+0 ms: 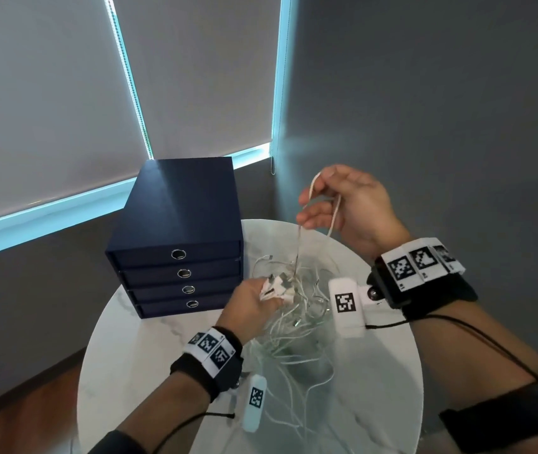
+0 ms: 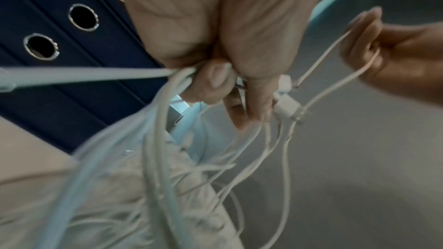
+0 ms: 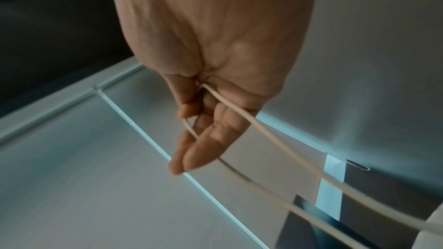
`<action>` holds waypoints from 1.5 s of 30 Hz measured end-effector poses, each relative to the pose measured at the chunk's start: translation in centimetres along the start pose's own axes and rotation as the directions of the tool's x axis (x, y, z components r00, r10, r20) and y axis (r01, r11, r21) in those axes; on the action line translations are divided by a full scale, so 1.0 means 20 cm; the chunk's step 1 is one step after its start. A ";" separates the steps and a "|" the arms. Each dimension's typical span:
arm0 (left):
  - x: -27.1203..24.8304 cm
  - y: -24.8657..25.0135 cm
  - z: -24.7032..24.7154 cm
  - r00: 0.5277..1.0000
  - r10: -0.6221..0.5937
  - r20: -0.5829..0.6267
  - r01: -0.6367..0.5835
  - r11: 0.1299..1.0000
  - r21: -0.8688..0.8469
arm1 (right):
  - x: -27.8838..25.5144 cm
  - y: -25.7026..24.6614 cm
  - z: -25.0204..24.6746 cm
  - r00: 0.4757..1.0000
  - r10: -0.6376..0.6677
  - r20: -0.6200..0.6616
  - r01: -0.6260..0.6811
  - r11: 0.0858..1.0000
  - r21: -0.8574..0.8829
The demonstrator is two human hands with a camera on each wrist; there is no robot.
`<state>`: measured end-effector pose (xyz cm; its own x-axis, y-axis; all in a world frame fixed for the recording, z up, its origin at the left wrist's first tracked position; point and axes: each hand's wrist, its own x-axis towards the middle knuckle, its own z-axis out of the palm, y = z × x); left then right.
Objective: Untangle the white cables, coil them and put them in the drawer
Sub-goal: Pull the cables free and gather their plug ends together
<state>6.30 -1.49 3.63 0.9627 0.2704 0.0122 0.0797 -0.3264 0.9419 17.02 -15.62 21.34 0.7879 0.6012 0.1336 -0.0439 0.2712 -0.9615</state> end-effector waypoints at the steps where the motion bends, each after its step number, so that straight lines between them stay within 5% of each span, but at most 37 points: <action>1: -0.01 -0.05 0.01 0.999 -0.038 -0.001 0.038 0.998 0.047 | 0.02 -0.04 -0.02 0.996 -0.064 -0.063 0.067 0.997 0.046; 5: -0.06 -0.23 -0.03 0.988 -0.128 -0.089 0.129 0.992 0.011 | 0.07 -0.27 -0.23 0.882 -0.291 -0.371 0.381 0.903 0.198; 9: -0.07 -0.33 -0.12 0.973 -0.175 -0.148 0.181 0.983 0.028 | 0.07 -0.34 -0.37 0.786 -0.336 -0.519 0.514 0.822 0.247; 18: -0.03 -0.18 -0.10 0.965 -0.051 -0.258 0.038 0.998 -0.054 | 0.00 -0.10 -0.23 0.981 -0.092 -0.170 0.100 0.994 0.038; 25: 0.00 0.09 -0.01 0.984 0.052 -0.173 -0.094 0.964 -0.249 | -0.04 -0.02 -0.12 1.000 0.000 -0.001 0.001 0.999 0.032; 31: 0.01 0.15 0.14 0.996 -0.041 0.082 0.070 0.919 -0.388 | -0.10 -0.02 -0.04 0.993 0.016 0.113 -0.029 0.992 0.119; 34: 0.00 0.16 0.18 0.995 -0.014 0.096 0.050 0.924 -0.378 | -0.12 -0.01 -0.01 0.986 0.003 0.164 -0.024 0.992 0.126; 41: 0.01 0.13 0.17 0.993 -0.067 -0.098 0.016 0.894 -0.448 | -0.14 -0.01 -0.08 0.995 -0.011 0.095 0.003 0.997 0.080; 43: 0.00 0.10 0.12 0.986 -0.095 -0.137 0.023 0.891 -0.454 | -0.13 0.00 -0.16 0.999 0.026 -0.028 -0.029 0.991 -0.132; 45: -0.01 0.08 0.07 0.976 -0.171 -0.136 0.075 0.845 -0.529 | -0.14 0.05 -0.26 0.985 0.140 -0.101 -0.171 0.879 -0.445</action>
<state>6.55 -3.31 4.62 0.8907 0.4426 -0.1040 0.0026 0.2238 0.9746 18.06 -20.93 18.84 0.8319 0.5543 -0.0274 0.1003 -0.1988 -0.9749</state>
